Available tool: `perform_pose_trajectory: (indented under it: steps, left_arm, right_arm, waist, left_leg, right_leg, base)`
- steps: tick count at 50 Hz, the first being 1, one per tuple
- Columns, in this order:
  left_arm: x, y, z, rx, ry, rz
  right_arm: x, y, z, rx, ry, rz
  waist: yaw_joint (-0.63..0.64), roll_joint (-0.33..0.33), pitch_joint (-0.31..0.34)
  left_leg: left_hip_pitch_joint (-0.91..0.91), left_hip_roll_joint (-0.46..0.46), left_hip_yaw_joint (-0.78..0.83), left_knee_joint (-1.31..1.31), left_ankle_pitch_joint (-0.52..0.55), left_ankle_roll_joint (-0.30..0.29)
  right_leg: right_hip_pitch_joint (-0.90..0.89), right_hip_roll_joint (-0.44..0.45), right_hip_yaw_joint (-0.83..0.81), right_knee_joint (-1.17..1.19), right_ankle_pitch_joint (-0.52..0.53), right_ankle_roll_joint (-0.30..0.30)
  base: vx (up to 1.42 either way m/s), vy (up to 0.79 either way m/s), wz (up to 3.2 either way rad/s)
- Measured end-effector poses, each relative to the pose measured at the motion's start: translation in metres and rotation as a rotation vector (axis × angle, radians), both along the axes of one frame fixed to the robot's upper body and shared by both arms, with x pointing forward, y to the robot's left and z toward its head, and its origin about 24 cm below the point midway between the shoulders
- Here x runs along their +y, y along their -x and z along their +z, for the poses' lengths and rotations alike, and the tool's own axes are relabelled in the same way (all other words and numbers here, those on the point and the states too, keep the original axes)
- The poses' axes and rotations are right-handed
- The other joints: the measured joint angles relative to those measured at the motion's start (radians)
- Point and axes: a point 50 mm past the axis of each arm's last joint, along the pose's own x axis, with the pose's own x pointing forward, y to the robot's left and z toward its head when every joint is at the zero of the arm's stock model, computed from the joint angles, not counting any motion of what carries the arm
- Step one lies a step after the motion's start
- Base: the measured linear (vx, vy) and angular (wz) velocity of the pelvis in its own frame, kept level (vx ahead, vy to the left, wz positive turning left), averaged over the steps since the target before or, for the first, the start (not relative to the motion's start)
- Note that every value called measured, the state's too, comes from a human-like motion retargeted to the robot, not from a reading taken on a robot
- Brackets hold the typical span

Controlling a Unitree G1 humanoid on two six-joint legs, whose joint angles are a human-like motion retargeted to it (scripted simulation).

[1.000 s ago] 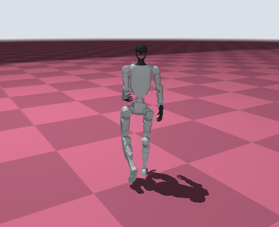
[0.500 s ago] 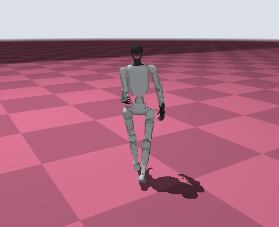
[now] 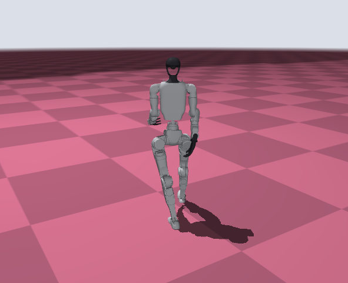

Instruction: Walk run

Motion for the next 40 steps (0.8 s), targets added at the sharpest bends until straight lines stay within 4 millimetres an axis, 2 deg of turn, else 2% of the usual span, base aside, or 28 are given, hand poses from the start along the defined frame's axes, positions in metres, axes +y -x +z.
perform_pose_trajectory:
  steps: [2, 3, 6, 7, 10, 12, 13, 15, 18, 21, 23, 26, 30, 33, 35, 38, 40]
  left_arm:
    - [-0.002, 0.003, -0.003, 0.011, 0.017, 0.000]
    - [-0.003, 0.005, -0.006, 0.021, 0.026, 0.000]
    - [-0.008, 0.017, -0.017, 0.077, 0.055, 0.000]
    - [-0.009, 0.023, -0.021, 0.102, 0.063, 0.005]
    - [-0.016, 0.040, -0.036, 0.187, 0.094, 0.014]
    - [-0.022, 0.048, -0.041, 0.223, 0.116, 0.033]
    - [-0.022, 0.050, -0.042, 0.230, 0.122, 0.048]
    - [-0.020, 0.052, -0.042, 0.230, 0.130, 0.054]
    - [-0.020, 0.052, -0.041, 0.219, 0.128, 0.019]
    - [-0.017, 0.049, -0.038, 0.202, 0.115, 0.024]
    - [-0.015, 0.049, -0.037, 0.193, 0.107, 0.032]
    - [-0.016, 0.047, -0.035, 0.186, 0.114, 0.040]
    - [-0.021, 0.044, -0.034, 0.180, 0.146, 0.059]
    - [-0.023, 0.043, -0.034, 0.175, 0.160, 0.068]
    - [-0.024, 0.043, -0.034, 0.176, 0.165, 0.070]
    - [-0.020, 0.043, -0.036, 0.184, 0.158, 0.074]
    - [-0.016, 0.046, -0.038, 0.193, 0.148, 0.079]
  right_arm:
    - [-0.007, -0.010, -0.003, -0.031, 0.018, 0.050]
    - [-0.012, -0.015, -0.004, -0.047, 0.038, 0.074]
    - [-0.024, -0.029, -0.007, -0.089, 0.114, 0.116]
    - [-0.028, -0.034, -0.008, -0.102, 0.138, 0.124]
    - [-0.040, -0.051, -0.010, -0.140, 0.186, 0.101]
    - [-0.048, -0.071, -0.011, -0.179, 0.193, 0.086]
    - [-0.051, -0.084, -0.012, -0.206, 0.193, 0.089]
    - [-0.059, -0.112, -0.012, -0.273, 0.205, 0.095]
    - [-0.070, -0.156, -0.008, -0.394, 0.250, 0.110]
    - [-0.079, -0.210, 0.001, -0.573, 0.286, 0.176]
    - [-0.083, -0.240, 0.009, -0.680, 0.299, 0.223]
    - [-0.087, -0.278, 0.023, -0.825, 0.320, 0.280]
    - [-0.091, -0.311, 0.040, -0.971, 0.349, 0.327]
    - [-0.090, -0.315, 0.043, -1.011, 0.357, 0.324]
    - [-0.087, -0.307, 0.038, -0.994, 0.347, 0.311]
    - [-0.078, -0.276, 0.021, -0.887, 0.319, 0.287]
    - [-0.072, -0.242, 0.007, -0.762, 0.307, 0.277]
  waist:
    - [0.000, 0.002, -0.010]
    - [-0.003, 0.004, -0.018]
    - [-0.048, 0.019, -0.047]
    - [-0.052, 0.024, -0.059]
    - [-0.014, 0.032, -0.087]
    - [0.006, 0.005, -0.085]
    - [0.012, -0.017, -0.089]
    - [0.016, -0.047, -0.096]
    - [0.013, -0.063, -0.098]
    - [0.067, -0.099, -0.081]
    - [0.098, -0.110, -0.073]
    - [0.136, -0.091, -0.058]
    - [0.167, -0.048, -0.034]
    - [0.173, -0.042, -0.028]
    - [0.182, -0.046, -0.024]
    - [0.224, -0.062, -0.024]
    - [0.262, -0.073, -0.030]
  left_leg:
    - [0.018, 0.000, -0.004, 0.019, 0.002, -0.005]
    - [0.022, 0.000, -0.007, 0.031, 0.013, -0.011]
    - [0.036, 0.026, -0.035, 0.089, 0.104, -0.052]
    - [0.035, 0.036, -0.032, 0.117, 0.159, -0.070]
    - [-0.006, 0.047, -0.031, 0.273, 0.419, -0.133]
    - [-0.073, 0.045, 0.013, 0.439, 0.579, -0.173]
    - [-0.118, 0.047, 0.064, 0.531, 0.640, -0.171]
    - [-0.209, 0.053, 0.122, 0.682, 0.709, -0.125]
    - [-0.322, 0.089, 0.167, 0.793, 0.548, -0.073]
    - [-0.429, 0.066, 0.210, 0.765, 0.419, -0.046]
    - [-0.477, 0.037, 0.209, 0.667, 0.357, -0.058]
    - [-0.517, 0.047, 0.234, 0.432, 0.323, -0.083]
    - [-0.541, 0.062, 0.310, 0.111, 0.284, -0.091]
    - [-0.551, 0.012, 0.329, -0.073, 0.204, -0.107]
    - [-0.546, 0.000, 0.331, -0.125, 0.184, -0.120]
    - [-0.531, 0.016, 0.320, -0.049, 0.205, -0.063]
    - [-0.512, 0.025, 0.316, -0.022, 0.268, -0.052]
  right_leg:
    - [-0.001, -0.012, -0.028, 0.024, 0.004, -0.013]
    - [-0.001, -0.017, -0.040, 0.059, 0.014, -0.043]
    - [0.033, -0.023, -0.081, 0.100, 0.106, -0.074]
    - [0.050, -0.018, -0.081, 0.105, 0.130, -0.083]
    - [0.084, 0.015, 0.039, 0.147, 0.084, -0.112]
    - [0.142, -0.008, -0.018, 0.144, 0.052, -0.130]
    - [0.167, -0.018, -0.043, 0.136, 0.039, -0.142]
    - [0.216, -0.018, -0.053, 0.121, 0.008, -0.156]
    - [0.277, -0.010, -0.080, 0.094, -0.019, -0.156]
    - [0.340, 0.027, -0.040, 0.061, -0.043, -0.167]
    - [0.373, 0.057, -0.017, 0.047, -0.061, -0.172]
    - [0.424, 0.123, 0.003, 0.032, -0.095, -0.177]
    - [0.501, 0.211, 0.022, 0.020, -0.150, -0.186]
    - [0.552, 0.238, 0.029, 0.020, -0.191, -0.189]
    - [0.582, 0.248, 0.038, 0.035, -0.216, -0.188]
    - [0.613, 0.256, 0.074, 0.083, -0.190, -0.155]
    - [0.637, 0.241, 0.055, 0.123, -0.118, -0.107]
  base:
    - [0.61, -0.32, 0.39]
    - [0.68, -0.37, 0.74]
    - [0.90, -0.54, 1.16]
    - [0.86, -0.55, 0.50]
    - [0.94, -0.58, 0.07]
    - [0.76, -0.45, -0.14]
    - [0.66, -0.44, -0.24]
    - [0.67, -0.47, 0.02]
    - [0.51, -0.35, 0.26]
    - [0.71, -0.46, -0.74]
    - [0.61, -0.36, -0.73]
    - [0.63, -0.30, -0.56]
    - [0.66, -0.22, -0.36]
    - [0.81, -0.22, -0.09]
    - [0.86, -0.20, -0.24]
    - [0.81, -0.17, -0.69]
    - [1.10, -0.15, -0.77]
